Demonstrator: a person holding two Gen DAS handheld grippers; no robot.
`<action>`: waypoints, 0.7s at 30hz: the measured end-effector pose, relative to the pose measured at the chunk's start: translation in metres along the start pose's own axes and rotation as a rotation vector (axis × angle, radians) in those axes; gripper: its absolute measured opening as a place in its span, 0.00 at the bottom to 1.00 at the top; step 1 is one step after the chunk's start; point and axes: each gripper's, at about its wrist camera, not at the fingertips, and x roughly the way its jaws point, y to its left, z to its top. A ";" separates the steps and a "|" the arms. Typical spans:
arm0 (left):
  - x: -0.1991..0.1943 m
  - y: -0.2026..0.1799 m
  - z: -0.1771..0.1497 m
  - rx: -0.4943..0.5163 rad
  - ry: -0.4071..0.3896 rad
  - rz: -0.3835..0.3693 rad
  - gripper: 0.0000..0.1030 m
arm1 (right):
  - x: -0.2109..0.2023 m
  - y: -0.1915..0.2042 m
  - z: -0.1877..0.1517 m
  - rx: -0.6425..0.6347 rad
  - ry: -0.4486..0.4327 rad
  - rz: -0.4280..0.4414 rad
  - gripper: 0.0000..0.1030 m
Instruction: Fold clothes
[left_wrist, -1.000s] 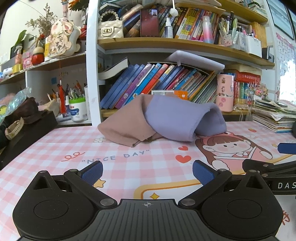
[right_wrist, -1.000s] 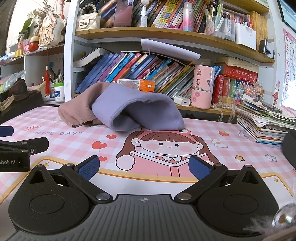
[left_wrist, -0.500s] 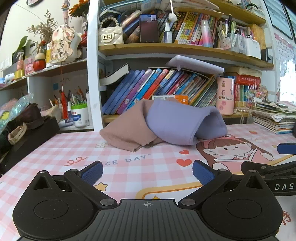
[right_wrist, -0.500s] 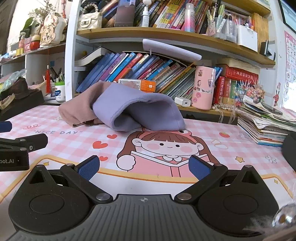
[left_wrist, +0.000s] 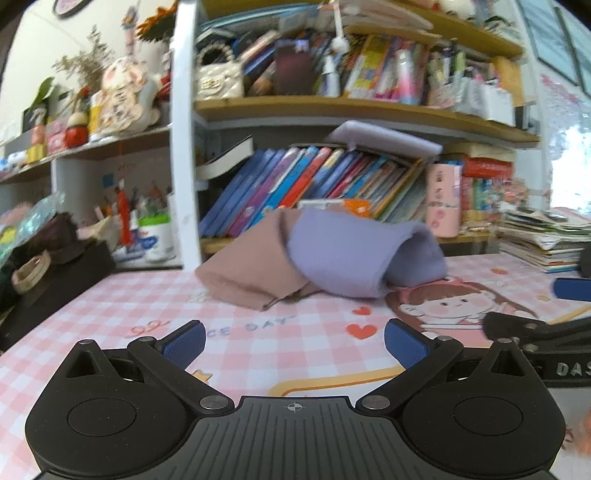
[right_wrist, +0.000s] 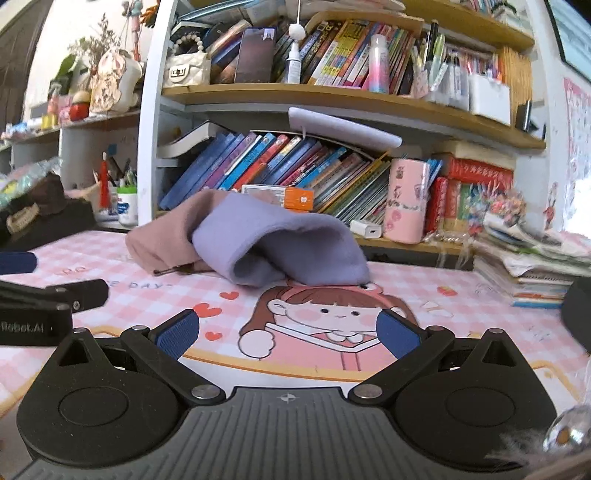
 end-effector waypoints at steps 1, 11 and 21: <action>0.000 0.000 0.000 0.000 -0.003 -0.012 1.00 | 0.001 -0.003 0.000 0.014 0.003 0.013 1.00; 0.003 0.003 0.000 -0.028 0.015 -0.014 1.00 | 0.000 -0.009 -0.001 0.057 0.007 0.028 0.99; 0.007 0.002 0.000 -0.025 0.053 -0.002 1.00 | 0.000 -0.020 -0.001 0.116 0.004 0.096 0.98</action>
